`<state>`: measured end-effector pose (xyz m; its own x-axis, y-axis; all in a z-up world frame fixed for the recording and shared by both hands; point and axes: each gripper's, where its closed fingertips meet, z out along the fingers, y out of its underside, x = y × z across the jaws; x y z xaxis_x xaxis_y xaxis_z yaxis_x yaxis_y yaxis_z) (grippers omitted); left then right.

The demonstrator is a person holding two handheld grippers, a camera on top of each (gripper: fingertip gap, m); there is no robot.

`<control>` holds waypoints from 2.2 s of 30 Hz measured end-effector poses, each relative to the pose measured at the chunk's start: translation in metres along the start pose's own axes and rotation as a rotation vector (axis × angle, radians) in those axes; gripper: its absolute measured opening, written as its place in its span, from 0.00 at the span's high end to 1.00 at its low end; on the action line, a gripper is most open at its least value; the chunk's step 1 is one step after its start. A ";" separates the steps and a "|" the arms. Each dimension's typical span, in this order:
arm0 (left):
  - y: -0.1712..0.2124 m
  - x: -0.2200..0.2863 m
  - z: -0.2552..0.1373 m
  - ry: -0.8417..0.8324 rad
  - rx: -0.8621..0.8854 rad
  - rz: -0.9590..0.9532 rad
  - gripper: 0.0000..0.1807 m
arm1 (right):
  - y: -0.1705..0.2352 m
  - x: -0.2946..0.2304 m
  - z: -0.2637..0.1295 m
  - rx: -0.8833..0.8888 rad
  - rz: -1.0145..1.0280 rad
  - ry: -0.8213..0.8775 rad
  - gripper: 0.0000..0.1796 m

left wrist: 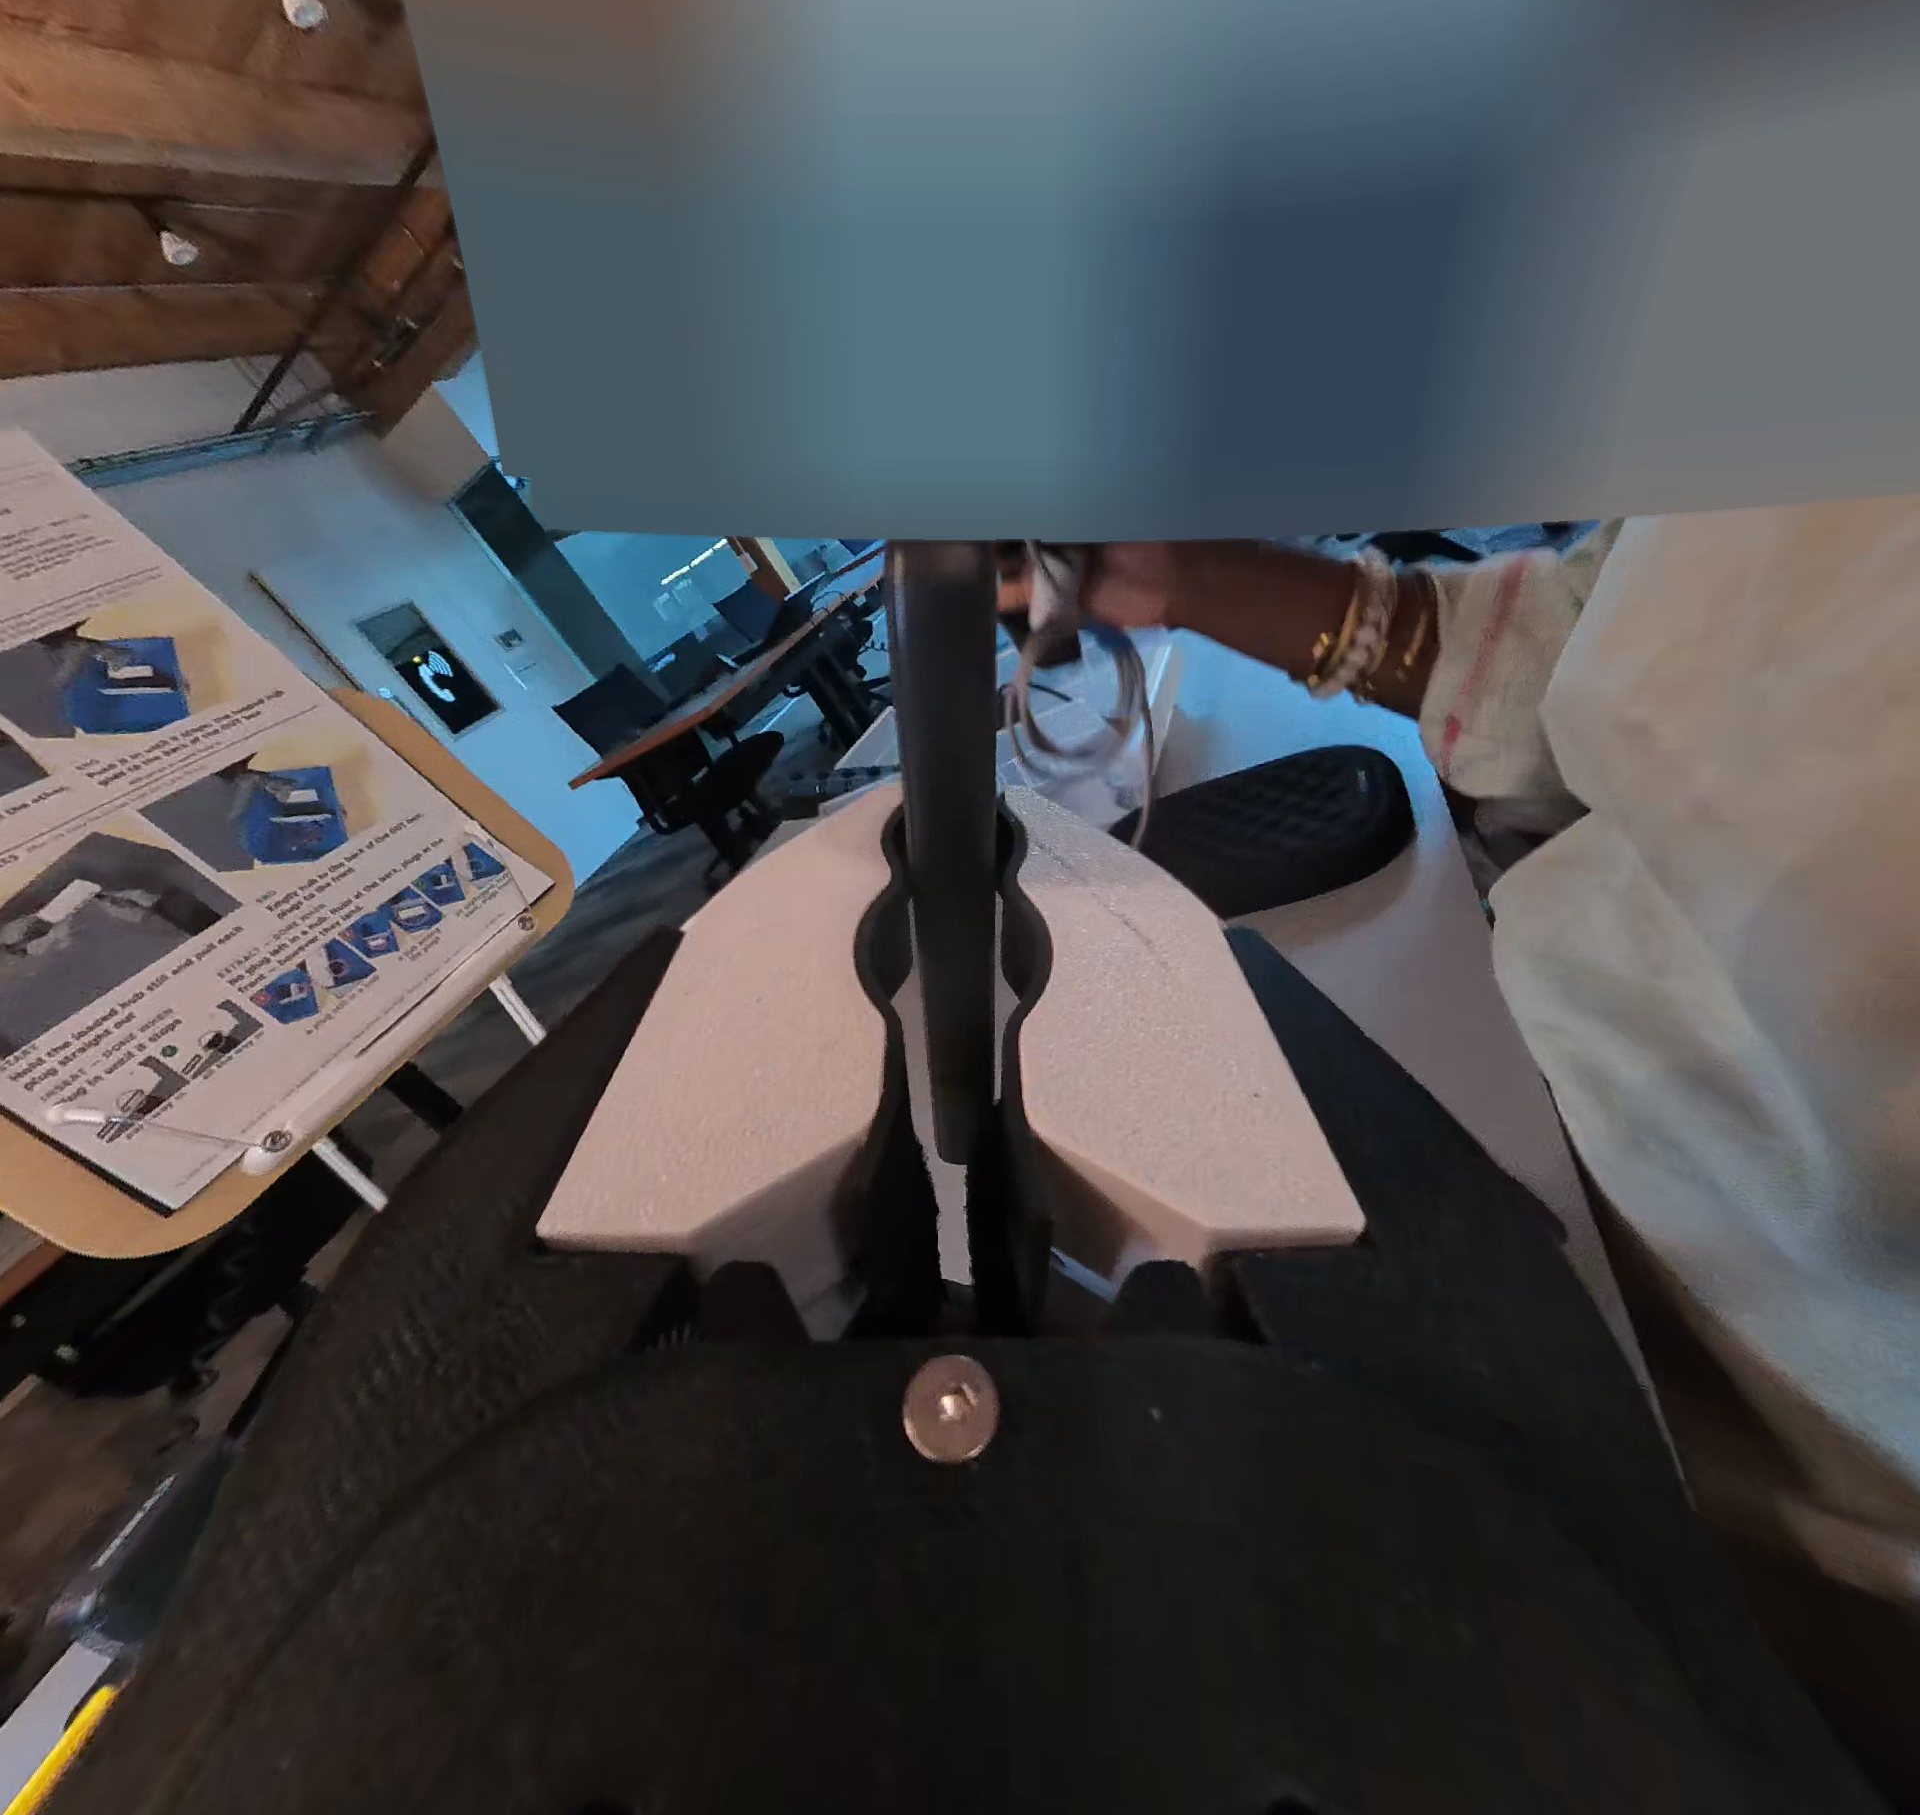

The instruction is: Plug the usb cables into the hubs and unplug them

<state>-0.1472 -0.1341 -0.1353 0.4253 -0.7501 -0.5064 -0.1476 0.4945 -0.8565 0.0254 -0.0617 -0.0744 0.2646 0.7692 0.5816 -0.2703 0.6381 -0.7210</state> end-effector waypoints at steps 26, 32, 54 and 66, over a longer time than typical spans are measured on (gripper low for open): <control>0.024 0.007 0.022 0.030 -0.102 0.023 0.93 | 0.032 0.177 -0.153 -0.346 -0.070 0.481 0.97; 0.028 0.007 0.023 0.028 -0.114 0.023 0.93 | 0.105 0.154 -0.204 -0.746 -0.093 0.369 0.96; 0.009 -0.017 0.035 -0.138 0.084 -0.027 0.93 | 0.059 -0.004 -0.043 -0.527 0.092 0.056 0.73; -0.029 0.033 0.046 0.106 0.362 0.020 0.93 | 0.047 -0.145 0.103 -0.302 0.058 -0.333 0.88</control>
<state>-0.0882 -0.1532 -0.1229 0.3275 -0.7706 -0.5467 0.1781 0.6186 -0.7652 -0.1213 -0.1397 -0.1534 -0.0687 0.8040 0.5906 0.0198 0.5930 -0.8049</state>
